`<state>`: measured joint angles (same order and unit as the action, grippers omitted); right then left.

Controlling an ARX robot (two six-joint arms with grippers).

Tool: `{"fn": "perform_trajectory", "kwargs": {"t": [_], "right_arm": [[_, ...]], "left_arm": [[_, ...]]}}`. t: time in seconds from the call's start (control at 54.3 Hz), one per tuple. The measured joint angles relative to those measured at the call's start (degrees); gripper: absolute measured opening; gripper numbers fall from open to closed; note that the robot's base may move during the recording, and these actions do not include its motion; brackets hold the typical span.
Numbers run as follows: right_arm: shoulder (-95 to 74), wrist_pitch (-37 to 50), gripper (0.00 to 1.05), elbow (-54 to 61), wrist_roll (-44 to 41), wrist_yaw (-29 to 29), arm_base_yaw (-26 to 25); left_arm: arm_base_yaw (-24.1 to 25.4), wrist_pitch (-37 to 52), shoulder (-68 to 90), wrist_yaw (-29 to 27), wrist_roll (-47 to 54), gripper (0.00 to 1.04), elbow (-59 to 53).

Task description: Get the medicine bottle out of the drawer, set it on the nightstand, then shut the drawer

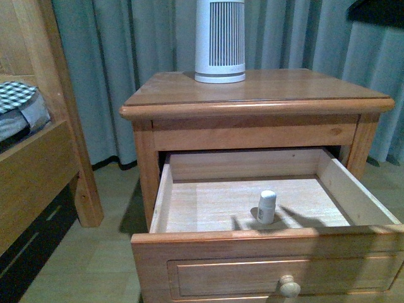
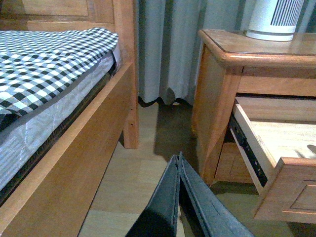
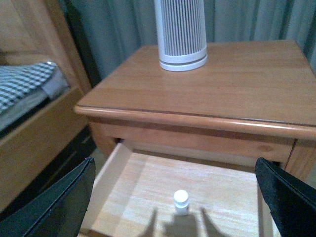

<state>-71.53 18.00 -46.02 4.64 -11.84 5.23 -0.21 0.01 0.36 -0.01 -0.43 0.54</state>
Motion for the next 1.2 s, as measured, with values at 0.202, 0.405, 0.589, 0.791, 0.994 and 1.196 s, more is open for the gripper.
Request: {"fn": "perform_trajectory", "kwargs": {"t": [0.202, 0.405, 0.589, 0.791, 0.994, 1.196], "right_arm": [[-28.65, 2.12, 0.98, -12.39, -6.27, 5.07, 2.54], [-46.56, 1.40, 0.98, -21.46, -6.43, 7.61, 4.70], [-54.75, 0.63, 0.98, -27.19, -6.27, 7.80, 6.03], [-59.23, 0.61, 0.98, -30.34, -6.43, 7.80, 6.78], [-60.52, 1.25, 0.68, -30.64, -6.34, 9.05, 7.98], [-59.60, 2.27, 0.32, -29.55, -5.73, 8.83, 8.41]], "left_arm": [[0.00, 0.00, 0.00, 0.00, 0.00, 0.26, 0.00], [0.00, 0.00, 0.00, 0.00, 0.00, 0.61, 0.00], [0.00, 0.00, 0.00, 0.00, 0.00, 0.91, 0.00], [0.00, 0.00, 0.00, 0.00, 0.09, 0.98, 0.00], [0.00, 0.00, 0.00, 0.00, 0.09, 0.98, 0.00], [0.00, 0.00, 0.00, 0.00, 0.09, 0.98, 0.00]]}}
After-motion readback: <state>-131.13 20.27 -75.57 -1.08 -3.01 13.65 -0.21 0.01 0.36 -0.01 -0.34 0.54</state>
